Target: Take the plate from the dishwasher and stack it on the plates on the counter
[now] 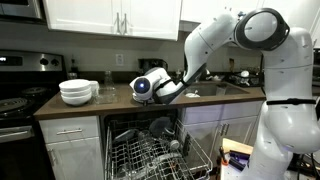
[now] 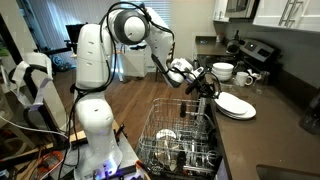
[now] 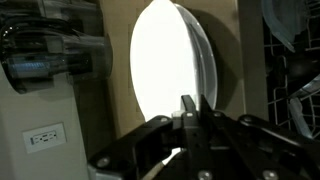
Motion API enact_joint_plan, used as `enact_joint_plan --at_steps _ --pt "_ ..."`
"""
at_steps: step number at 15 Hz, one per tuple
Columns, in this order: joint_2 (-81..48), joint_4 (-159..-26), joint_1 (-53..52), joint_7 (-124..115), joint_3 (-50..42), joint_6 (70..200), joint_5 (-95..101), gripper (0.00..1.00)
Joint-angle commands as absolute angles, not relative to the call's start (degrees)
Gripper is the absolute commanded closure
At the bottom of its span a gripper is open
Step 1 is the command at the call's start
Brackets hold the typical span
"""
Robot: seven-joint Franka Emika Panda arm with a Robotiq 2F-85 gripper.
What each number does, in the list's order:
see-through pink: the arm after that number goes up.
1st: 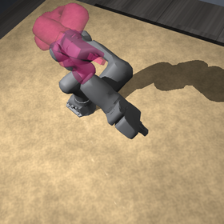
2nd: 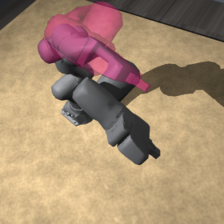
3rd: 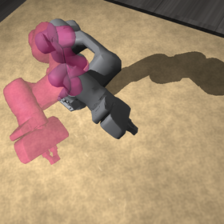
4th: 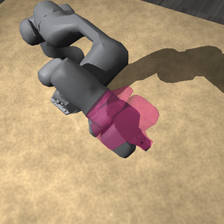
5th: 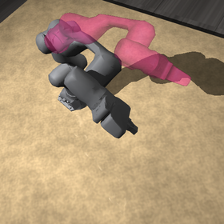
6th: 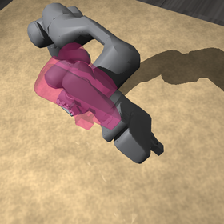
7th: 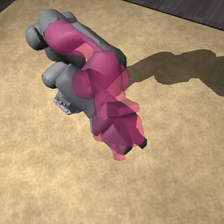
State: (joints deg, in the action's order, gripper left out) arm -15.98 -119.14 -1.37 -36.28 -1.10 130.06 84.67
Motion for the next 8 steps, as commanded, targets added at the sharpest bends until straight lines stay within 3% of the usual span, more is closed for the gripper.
enact_joint_plan --at_steps 1,8 --pt "-17.81 -115.84 0.02 -33.93 -1.33 131.0 87.1 0.95" --pt "-19.98 -113.17 1.42 -30.37 -1.09 132.5 83.47 0.9"
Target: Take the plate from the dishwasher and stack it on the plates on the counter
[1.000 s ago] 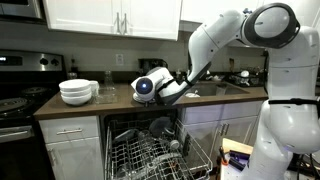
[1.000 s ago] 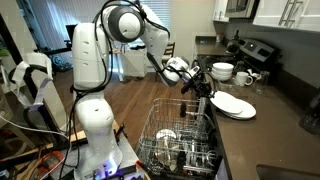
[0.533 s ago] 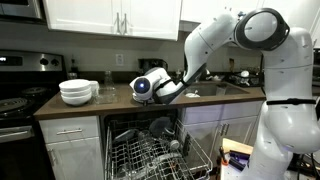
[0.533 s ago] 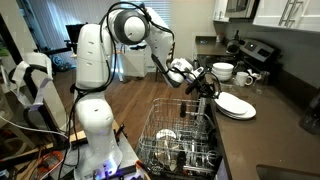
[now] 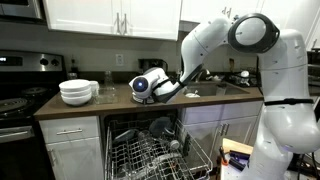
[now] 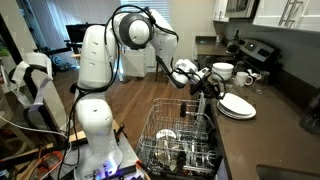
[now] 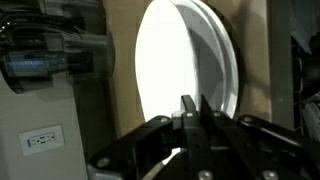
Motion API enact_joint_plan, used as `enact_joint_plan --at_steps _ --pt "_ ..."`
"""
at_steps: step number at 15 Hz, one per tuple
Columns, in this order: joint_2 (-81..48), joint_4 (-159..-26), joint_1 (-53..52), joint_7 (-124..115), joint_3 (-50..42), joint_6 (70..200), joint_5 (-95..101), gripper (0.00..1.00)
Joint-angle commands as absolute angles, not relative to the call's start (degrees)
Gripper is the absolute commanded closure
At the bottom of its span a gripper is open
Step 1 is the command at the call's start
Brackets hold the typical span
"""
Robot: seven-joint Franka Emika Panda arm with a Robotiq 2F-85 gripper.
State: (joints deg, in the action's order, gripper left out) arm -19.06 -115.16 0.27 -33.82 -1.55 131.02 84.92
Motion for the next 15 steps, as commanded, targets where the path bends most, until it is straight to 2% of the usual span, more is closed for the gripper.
enact_joint_plan --at_steps 1,5,6,10,15 --pt "-20.12 -113.0 1.42 -30.15 -1.07 132.35 83.33 0.87" --pt "-20.57 -112.96 1.4 -29.02 -0.91 132.04 81.54 0.78" --pt "-20.67 -113.03 1.37 -28.48 -0.89 132.05 80.79 0.69" --pt "-21.11 -112.69 1.55 -26.92 -1.04 132.65 78.71 0.52" --pt "-21.1 -111.85 2.18 -24.1 -1.68 132.49 75.83 0.56"
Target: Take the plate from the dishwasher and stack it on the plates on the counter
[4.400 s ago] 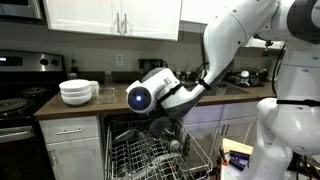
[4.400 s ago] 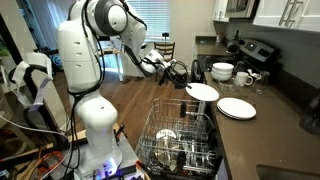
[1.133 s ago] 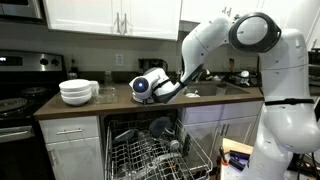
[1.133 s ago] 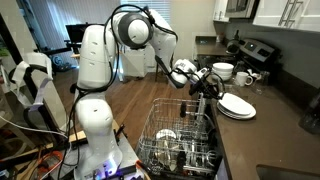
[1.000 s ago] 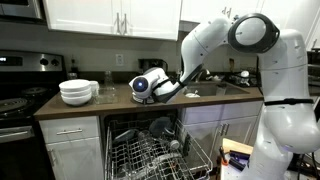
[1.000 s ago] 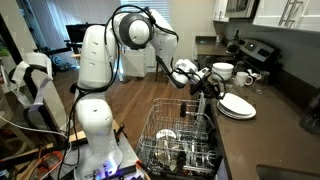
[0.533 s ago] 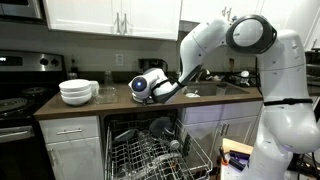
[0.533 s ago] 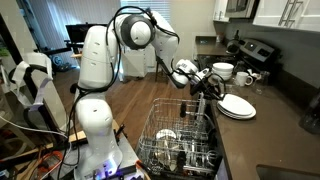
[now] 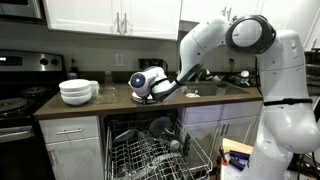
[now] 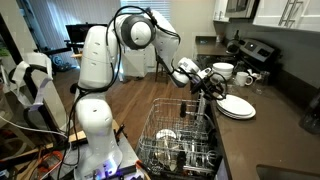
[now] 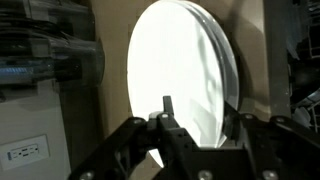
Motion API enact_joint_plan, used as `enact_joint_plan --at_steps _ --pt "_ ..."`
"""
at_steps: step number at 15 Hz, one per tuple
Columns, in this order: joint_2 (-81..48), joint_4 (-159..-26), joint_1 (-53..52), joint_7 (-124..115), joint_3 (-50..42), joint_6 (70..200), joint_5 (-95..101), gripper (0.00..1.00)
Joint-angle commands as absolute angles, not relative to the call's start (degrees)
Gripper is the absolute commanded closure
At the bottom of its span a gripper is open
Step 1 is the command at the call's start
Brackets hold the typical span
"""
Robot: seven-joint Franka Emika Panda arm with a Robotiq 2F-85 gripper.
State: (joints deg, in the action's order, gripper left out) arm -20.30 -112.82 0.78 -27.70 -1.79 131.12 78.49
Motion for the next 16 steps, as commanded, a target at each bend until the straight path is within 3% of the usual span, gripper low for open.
enact_joint_plan --at_steps 1,3,4,8,16 --pt "-21.15 -111.93 2.23 -23.52 -1.66 132.55 74.79 0.59" --pt "-21.3 -112.09 2.31 -22.5 -1.56 132.84 73.05 0.54" --pt "-21.3 -112.02 2.41 -22.08 -1.53 133.09 72.47 0.44" --pt "-21.34 -112.38 2.85 -20.74 -1.4 135.0 69.92 0.26" --pt "-20.85 -112.31 2.28 -16.1 -1.77 135.36 66.11 0.3"
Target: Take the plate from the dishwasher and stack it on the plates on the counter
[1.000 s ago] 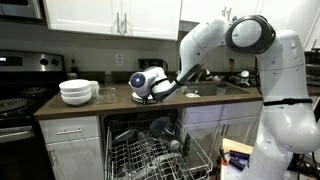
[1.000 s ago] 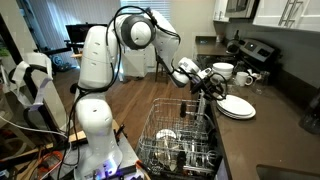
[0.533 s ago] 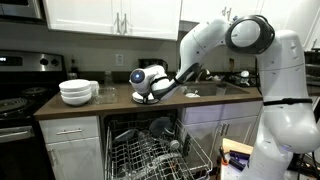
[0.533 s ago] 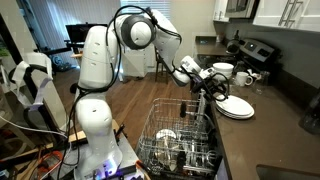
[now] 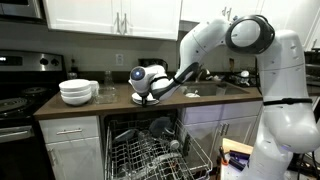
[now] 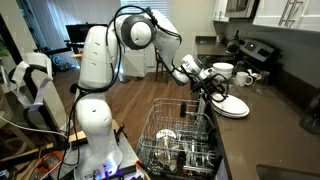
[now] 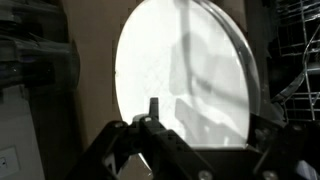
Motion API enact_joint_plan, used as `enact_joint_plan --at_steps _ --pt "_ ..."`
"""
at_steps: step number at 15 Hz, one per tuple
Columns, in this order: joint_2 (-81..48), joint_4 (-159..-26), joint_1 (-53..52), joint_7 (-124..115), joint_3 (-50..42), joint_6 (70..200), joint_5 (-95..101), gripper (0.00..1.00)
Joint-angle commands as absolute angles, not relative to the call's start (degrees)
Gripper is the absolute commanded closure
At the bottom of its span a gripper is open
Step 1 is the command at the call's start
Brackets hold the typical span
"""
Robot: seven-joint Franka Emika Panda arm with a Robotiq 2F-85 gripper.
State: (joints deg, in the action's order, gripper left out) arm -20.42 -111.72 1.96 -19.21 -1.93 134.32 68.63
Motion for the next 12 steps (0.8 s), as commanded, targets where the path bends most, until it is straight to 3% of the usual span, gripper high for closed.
enact_joint_plan --at_steps 1,6,12 --pt "-20.89 -112.18 2.3 -15.69 -1.94 135.07 65.88 0.29" --pt "-20.66 -112.38 2.76 -15.17 -2.83 134.67 65.3 0.24" --pt "-20.06 -112.19 2.95 -14.05 -3.73 134.29 63.92 0.25"
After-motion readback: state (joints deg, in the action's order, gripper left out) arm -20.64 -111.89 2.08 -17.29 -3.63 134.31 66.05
